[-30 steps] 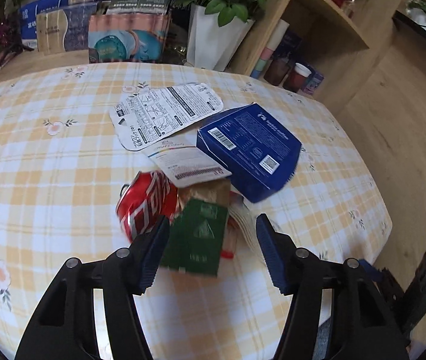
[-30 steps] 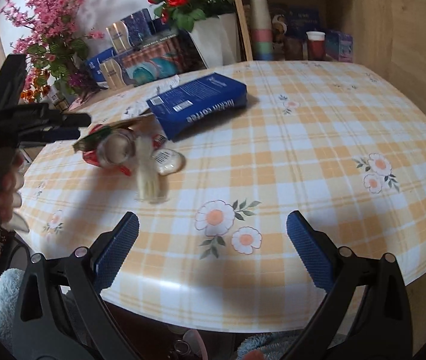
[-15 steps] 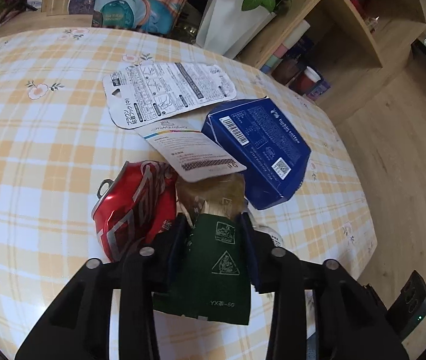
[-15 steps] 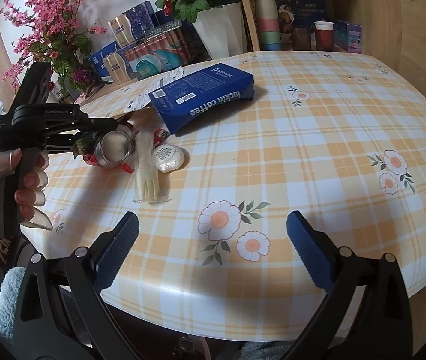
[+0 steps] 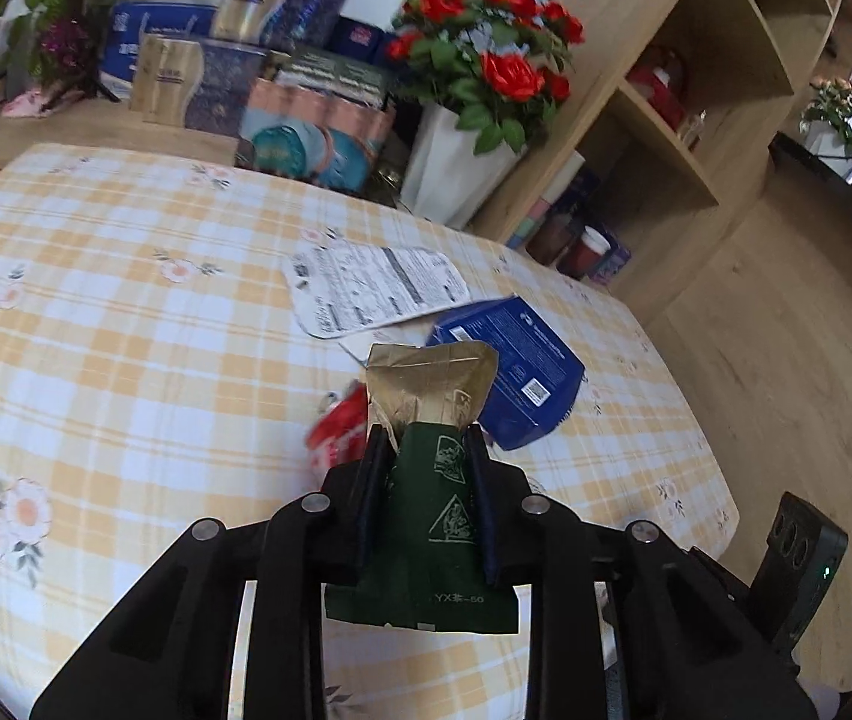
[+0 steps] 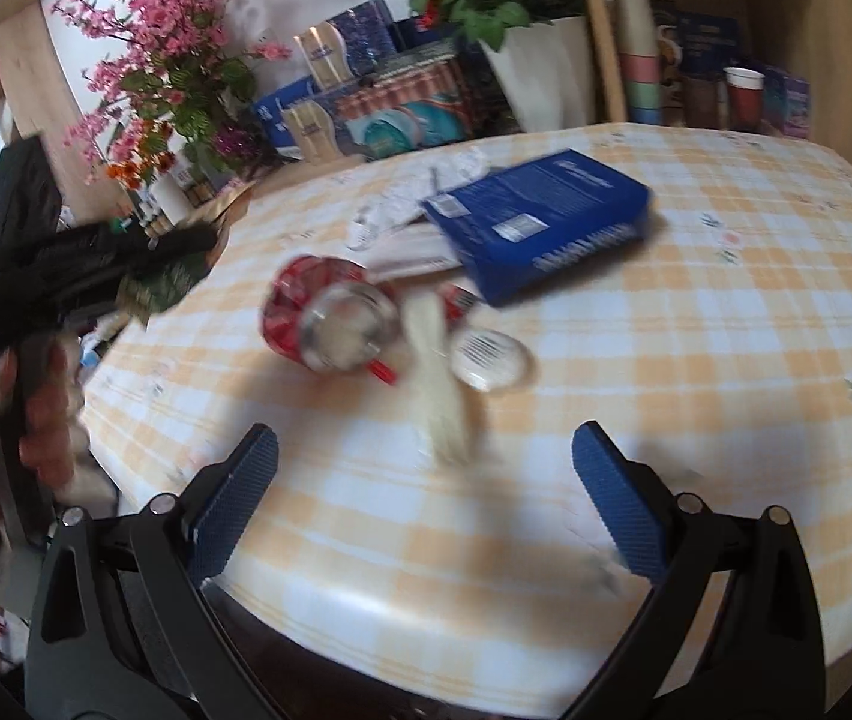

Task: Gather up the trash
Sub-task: 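Grasp the red Coca-Cola can with the right gripper while the left holds the pouch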

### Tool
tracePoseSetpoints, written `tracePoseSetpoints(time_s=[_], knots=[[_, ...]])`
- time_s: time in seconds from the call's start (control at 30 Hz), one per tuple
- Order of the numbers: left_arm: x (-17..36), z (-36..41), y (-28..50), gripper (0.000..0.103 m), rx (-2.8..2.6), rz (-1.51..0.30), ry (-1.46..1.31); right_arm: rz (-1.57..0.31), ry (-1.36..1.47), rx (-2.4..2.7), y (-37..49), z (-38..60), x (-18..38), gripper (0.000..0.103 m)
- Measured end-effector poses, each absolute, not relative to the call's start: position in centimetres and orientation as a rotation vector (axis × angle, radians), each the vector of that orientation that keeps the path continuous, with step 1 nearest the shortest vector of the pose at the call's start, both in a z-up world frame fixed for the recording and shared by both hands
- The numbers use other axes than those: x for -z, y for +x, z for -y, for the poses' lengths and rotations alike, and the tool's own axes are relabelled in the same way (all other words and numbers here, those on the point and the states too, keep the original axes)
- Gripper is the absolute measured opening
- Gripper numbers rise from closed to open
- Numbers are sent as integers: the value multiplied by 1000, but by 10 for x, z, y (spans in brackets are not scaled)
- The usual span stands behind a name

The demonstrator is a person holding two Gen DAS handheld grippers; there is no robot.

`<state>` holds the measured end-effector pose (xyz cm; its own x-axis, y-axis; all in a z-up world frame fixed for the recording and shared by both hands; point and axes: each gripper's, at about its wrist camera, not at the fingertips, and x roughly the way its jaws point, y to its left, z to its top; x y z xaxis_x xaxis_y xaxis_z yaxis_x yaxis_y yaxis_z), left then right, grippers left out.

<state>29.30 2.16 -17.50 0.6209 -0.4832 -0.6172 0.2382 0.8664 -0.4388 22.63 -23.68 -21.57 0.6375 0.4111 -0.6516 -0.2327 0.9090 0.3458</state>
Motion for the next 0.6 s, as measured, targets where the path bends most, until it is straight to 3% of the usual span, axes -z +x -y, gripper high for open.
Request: tracePoseSetpoints(time_s=[0.17, 0.23, 0.43, 0.6], knots=[[172, -55, 268, 25, 368, -744, -364, -817, 292, -395, 254, 199, 217, 73], [173, -65, 260, 25, 345, -730, -372, -831, 342, -377, 270, 184, 221, 61], [183, -95, 238, 25, 301, -714, -402, -878, 406, -243, 309, 161, 236, 47], [189, -113, 223, 25, 282, -702, -423, -915, 384, -126, 327, 154, 244, 43]])
